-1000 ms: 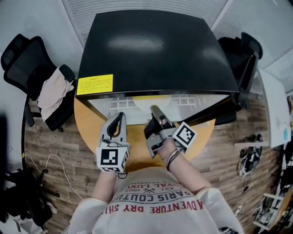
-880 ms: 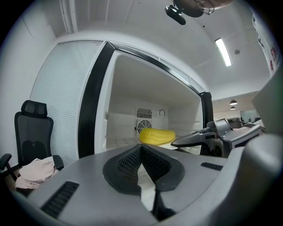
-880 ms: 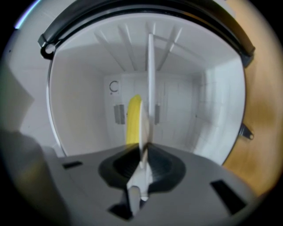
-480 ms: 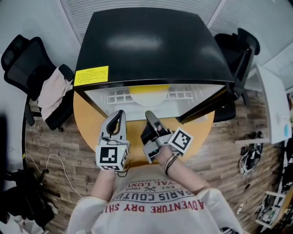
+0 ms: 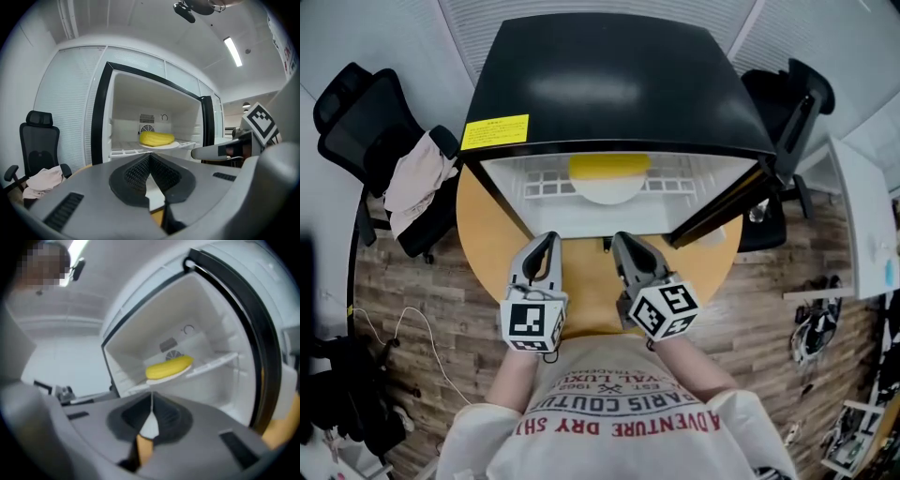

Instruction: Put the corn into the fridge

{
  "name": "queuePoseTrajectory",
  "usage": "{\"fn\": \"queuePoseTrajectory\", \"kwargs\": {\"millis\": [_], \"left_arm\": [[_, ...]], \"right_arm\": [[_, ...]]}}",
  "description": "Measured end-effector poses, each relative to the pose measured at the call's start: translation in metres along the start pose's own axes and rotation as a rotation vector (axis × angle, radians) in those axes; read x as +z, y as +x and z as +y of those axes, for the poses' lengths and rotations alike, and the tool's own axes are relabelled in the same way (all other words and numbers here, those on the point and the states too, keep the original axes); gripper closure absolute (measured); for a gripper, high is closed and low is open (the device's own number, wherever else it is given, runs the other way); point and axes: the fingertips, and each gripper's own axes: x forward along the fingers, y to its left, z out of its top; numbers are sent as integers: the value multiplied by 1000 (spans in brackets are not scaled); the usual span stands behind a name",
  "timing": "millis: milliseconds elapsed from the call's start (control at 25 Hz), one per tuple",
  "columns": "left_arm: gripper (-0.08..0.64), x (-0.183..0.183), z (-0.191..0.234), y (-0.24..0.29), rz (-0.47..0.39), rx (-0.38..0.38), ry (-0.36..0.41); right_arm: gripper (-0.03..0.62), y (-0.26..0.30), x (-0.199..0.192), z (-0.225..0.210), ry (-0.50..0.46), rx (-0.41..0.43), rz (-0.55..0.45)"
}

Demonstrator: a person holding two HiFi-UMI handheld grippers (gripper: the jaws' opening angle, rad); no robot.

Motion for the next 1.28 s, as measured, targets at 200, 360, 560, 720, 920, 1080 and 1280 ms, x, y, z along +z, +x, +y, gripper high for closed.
{"fn": "queuePoseTrajectory", "kwargs": {"millis": [200, 360, 560, 720, 920, 1080, 1280], "left_arm": [[535, -3, -4, -5, 2, 4, 1], [535, -2, -6, -8, 2, 9, 6], [535, -2, -5, -9, 1, 20, 9], [535, -1, -3, -10, 2, 25, 10], [535, 2, -3, -8, 1, 22, 17], [535, 3, -5, -6, 3, 14, 19], [535, 2, -7, -3, 8, 4, 19]], "right_arm": [[560, -11, 6, 4, -453, -63, -8], [560, -16, 5, 0, -591, -88, 3], [564, -20, 6, -8, -583, -107, 12], [565, -20, 7, -9, -538, -102, 5], [565, -18, 9, -7, -501, -101, 3], [565, -16, 10, -10, -467, -102, 3], [565, -15, 11, -13, -456, -102, 7]]}}
